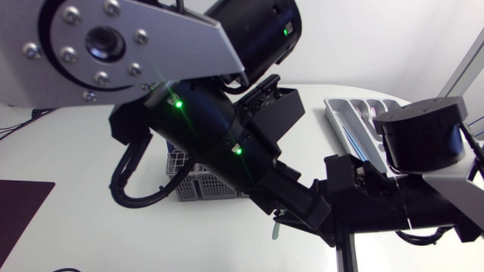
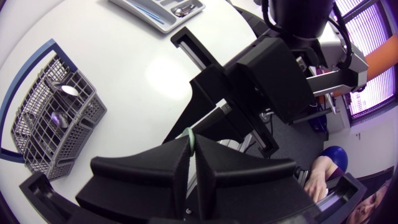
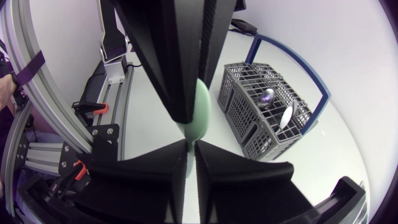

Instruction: Unload the cutlery basket into the drawer organizer.

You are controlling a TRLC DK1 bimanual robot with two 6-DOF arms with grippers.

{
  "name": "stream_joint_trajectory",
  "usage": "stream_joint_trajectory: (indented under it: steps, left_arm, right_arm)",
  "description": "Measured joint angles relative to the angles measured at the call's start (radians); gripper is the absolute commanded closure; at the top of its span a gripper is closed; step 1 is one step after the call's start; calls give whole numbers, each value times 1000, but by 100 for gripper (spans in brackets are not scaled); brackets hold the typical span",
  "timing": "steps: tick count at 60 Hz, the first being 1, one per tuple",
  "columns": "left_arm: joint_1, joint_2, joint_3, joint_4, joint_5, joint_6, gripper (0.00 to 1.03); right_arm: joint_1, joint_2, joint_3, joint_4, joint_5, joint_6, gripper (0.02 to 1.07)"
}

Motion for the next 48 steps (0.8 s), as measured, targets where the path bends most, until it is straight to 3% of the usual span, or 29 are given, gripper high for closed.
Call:
stream_joint_trajectory:
  steps: [14, 21, 28, 35, 48]
  left_arm:
    - [0, 0, 0, 0, 0, 3, 80]
    - [3, 0, 0, 5, 0, 3, 58]
    - [13, 0, 0, -4, 5, 2, 28]
    - [14, 0, 0, -4, 11, -1, 10]
    - [39, 0, 1, 0, -45, -30, 8]
  right_arm:
    - [1, 0, 0, 0, 0, 0, 101]
    - [1, 0, 0, 0, 0, 0, 101]
    - [0, 2, 0, 3, 26, 1, 101]
    - [0, 8, -1, 4, 40, 1, 101]
    - [0, 10, -8, 0, 66, 0, 101]
